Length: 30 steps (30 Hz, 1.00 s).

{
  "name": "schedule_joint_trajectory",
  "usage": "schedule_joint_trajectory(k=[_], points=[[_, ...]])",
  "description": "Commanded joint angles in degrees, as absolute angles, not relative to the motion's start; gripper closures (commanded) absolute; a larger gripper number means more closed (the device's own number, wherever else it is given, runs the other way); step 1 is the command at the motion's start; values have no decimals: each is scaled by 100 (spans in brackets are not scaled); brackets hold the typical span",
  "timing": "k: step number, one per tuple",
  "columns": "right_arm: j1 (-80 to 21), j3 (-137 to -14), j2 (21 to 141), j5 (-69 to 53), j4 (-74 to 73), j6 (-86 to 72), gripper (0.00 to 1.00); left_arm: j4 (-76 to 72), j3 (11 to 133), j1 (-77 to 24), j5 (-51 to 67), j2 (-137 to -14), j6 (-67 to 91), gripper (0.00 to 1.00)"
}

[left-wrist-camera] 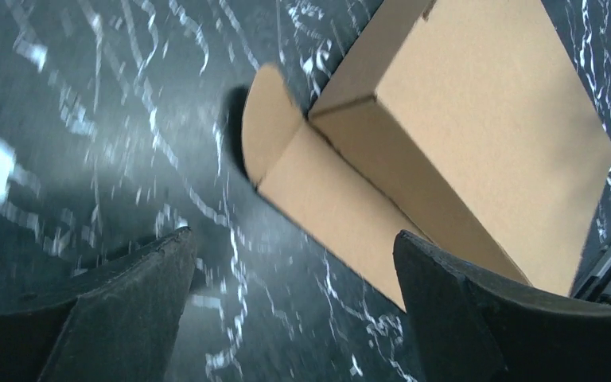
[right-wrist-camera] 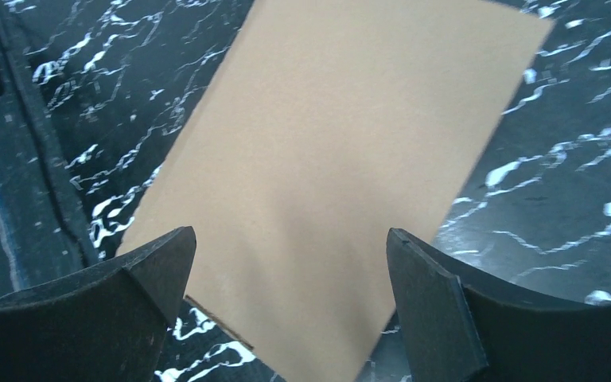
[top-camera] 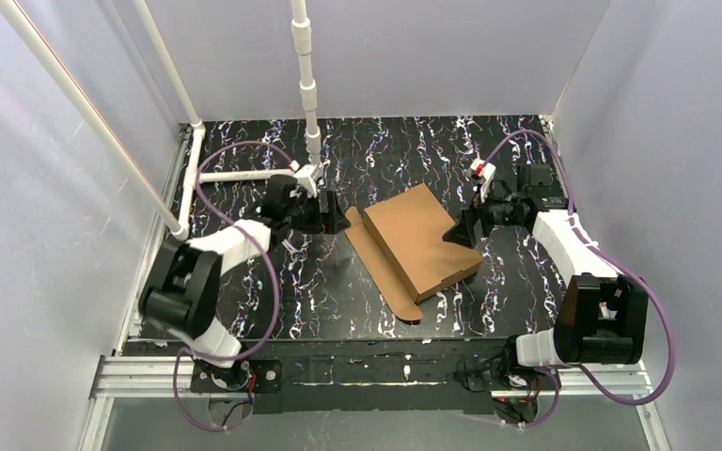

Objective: Fold the paper box

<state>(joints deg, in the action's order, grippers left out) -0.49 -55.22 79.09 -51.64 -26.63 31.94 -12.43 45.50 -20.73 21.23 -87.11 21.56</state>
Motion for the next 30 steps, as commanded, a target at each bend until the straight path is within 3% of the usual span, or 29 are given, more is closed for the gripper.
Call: schedule_joint_trajectory(k=[1, 7, 18, 21, 26, 30], points=[[-53, -5257, 7767, -5864, -2347, 3312, 2, -1598, 5295, -2004, 3042, -9673, 1268, 12], [-53, -5227, 7911, -5995, -2422, 3372, 2, -1695, 5795, -1951, 3312, -10476, 1415, 34], [-53, -5328, 8071, -6150, -2698, 3564, 2, -1911, 5846, -1952, 2998, -10834, 1437, 48], [-53, -5309, 8051, -6127, -2708, 3590, 2, -1948, 5982, -1956, 3101, -11025, 1533, 59], [-53, -5309, 8075, -6114, -2733, 3610, 2, -2105, 5981, -1951, 3231, -11056, 1640, 67], [-53, -5326, 8110, -6132, -2823, 3678, 2, -2355, 5779, -1957, 3430, -10965, 1705, 82]])
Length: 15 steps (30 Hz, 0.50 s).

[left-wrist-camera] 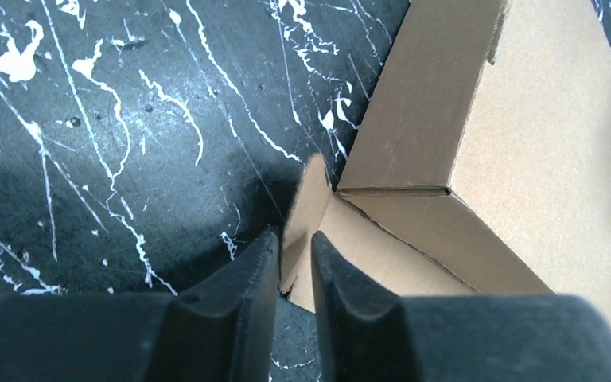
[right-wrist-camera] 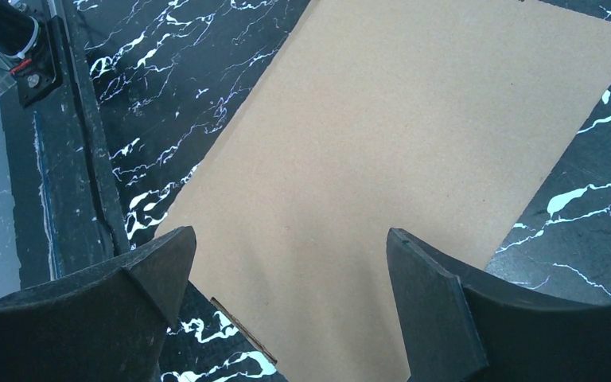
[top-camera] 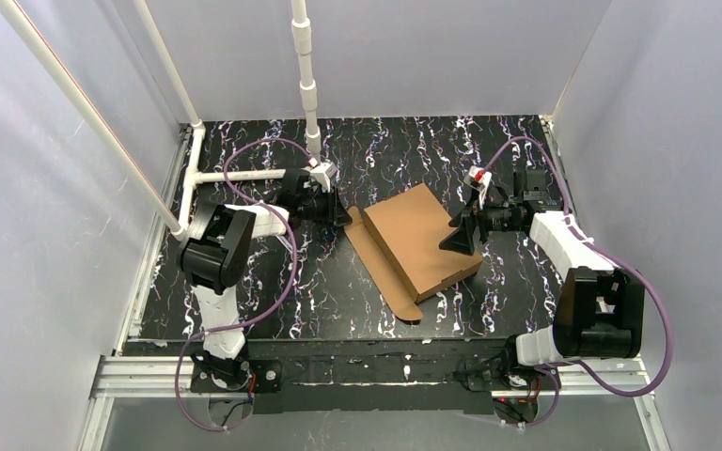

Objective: Fold the paper box

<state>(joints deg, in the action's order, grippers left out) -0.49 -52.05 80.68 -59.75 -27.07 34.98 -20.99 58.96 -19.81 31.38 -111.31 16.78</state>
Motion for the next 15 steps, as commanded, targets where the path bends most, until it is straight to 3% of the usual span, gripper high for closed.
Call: schedule_joint_trajectory(k=[1, 8, 15], points=[[-53, -5335, 8112, -6128, -2837, 3702, 2, -2425, 5709, -1952, 3462, -10941, 1709, 84], [-53, -5348, 8145, -6112, -2950, 3799, 2, -3139, 4899, -2031, 3475, -10469, 2096, 100], [-148, -5484, 8229, -6084, -3603, 4362, 2, -3506, 3812, -2542, 2595, -9443, 2269, 100]])
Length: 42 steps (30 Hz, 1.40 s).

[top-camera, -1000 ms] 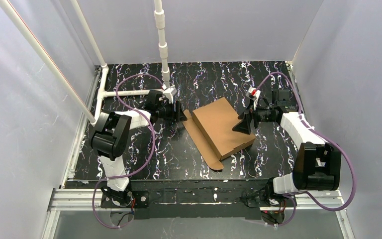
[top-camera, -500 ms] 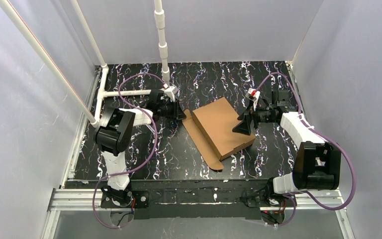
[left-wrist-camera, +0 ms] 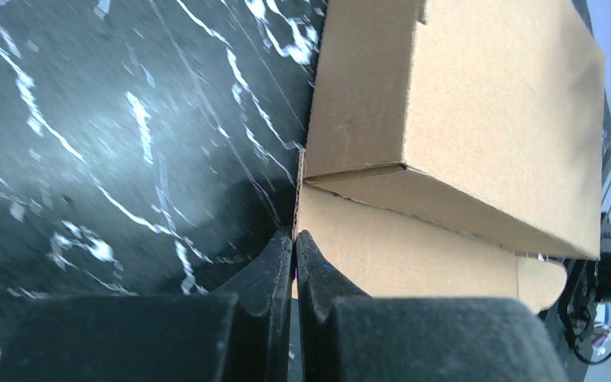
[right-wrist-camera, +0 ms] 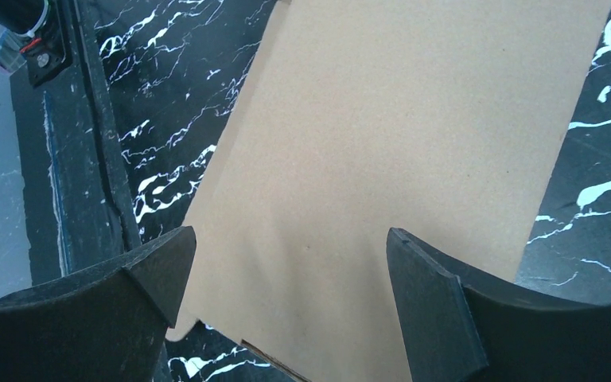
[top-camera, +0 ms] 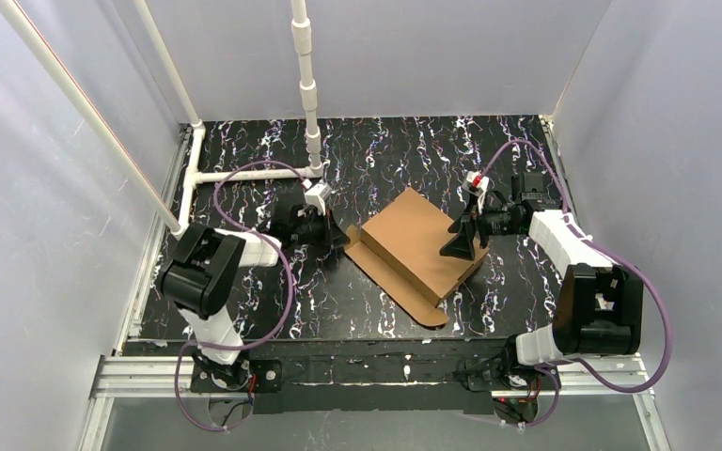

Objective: Fold the paper box

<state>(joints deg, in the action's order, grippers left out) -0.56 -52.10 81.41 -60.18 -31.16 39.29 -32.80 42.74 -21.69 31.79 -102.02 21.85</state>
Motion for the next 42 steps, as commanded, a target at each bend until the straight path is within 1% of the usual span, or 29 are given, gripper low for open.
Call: schedule_joint_trajectory(k=[1, 5, 7, 13, 18, 21, 24, 28, 33, 36, 42], points=[[-194, -5494, 8222, -6019, -3645, 4371, 2, -3507, 3639, -2681, 2349, -9272, 2301, 100], [-455, -5623, 8151, -5684, -3613, 4170, 2, -3515, 2991, -3314, 1218, -8630, 2405, 100], [-745, -5731, 8103, -5365, -3554, 4052, 2, -3516, 2777, -3661, 791, -8409, 2474, 100], [-1978, -6205, 8128, -3973, -3804, 4349, 2, -3516, 2391, -4132, -69, -7964, 2513, 100], [-3002, -6105, 8033, -3204, -3035, 4309, 2, -3591, 2275, -4290, -274, -7763, 2498, 100], [-3357, -5774, 8004, -3031, -2194, 4132, 3, -3605, 2231, -4395, -413, -7712, 2470, 100], [-3658, -5503, 7985, -2556, -1450, 3940, 5, -3604, 2153, -4478, -567, -7666, 2490, 100], [-3880, -5201, 7865, -2259, -735, 3597, 10, -3702, 2093, -4603, -617, -7634, 2442, 100], [-4166, -4663, 7694, -2068, -261, 3358, 14, -3849, 2101, -4763, -677, -7633, 2179, 100], [-4259, -4519, 7688, -2053, -109, 3269, 18, -3913, 2080, -4837, -743, -7630, 2022, 100], [-4307, -4417, 7761, -1820, -53, 3230, 21, -4030, 1973, -4953, -914, -7602, 1796, 100]])
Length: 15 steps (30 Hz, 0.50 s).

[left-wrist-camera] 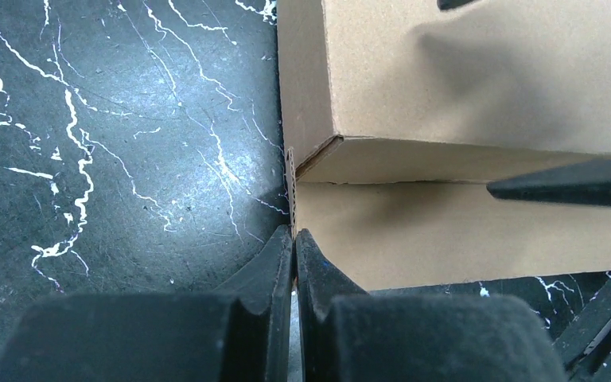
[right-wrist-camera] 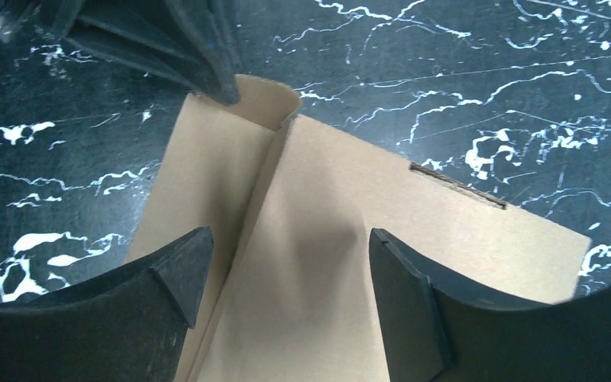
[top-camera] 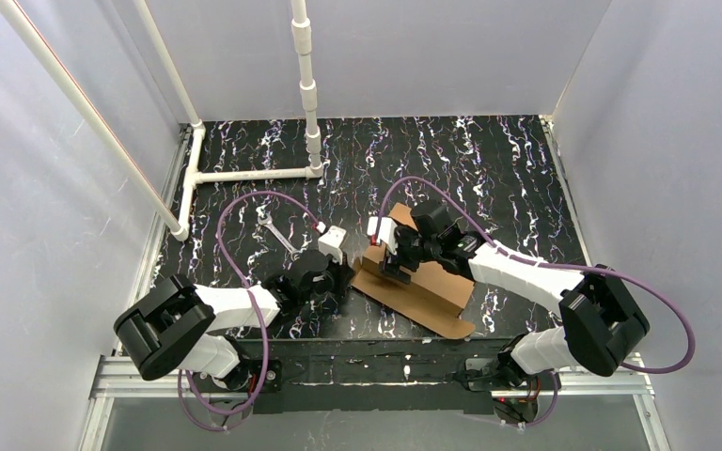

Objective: Fold the paper box

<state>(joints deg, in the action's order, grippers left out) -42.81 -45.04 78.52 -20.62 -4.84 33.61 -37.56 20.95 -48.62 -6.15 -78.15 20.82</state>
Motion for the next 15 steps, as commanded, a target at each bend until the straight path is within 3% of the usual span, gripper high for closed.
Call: schedule_joint_trajectory(k=[1, 15], points=[[-4307, -4398, 7756, -1758, -53, 3224, 22, -4040, 1957, -4975, -947, -7597, 1755, 100], [-4306, -4270, 7898, -1514, 262, 3052, 40, -4188, 1855, -5254, -1301, -7516, 1258, 100]])
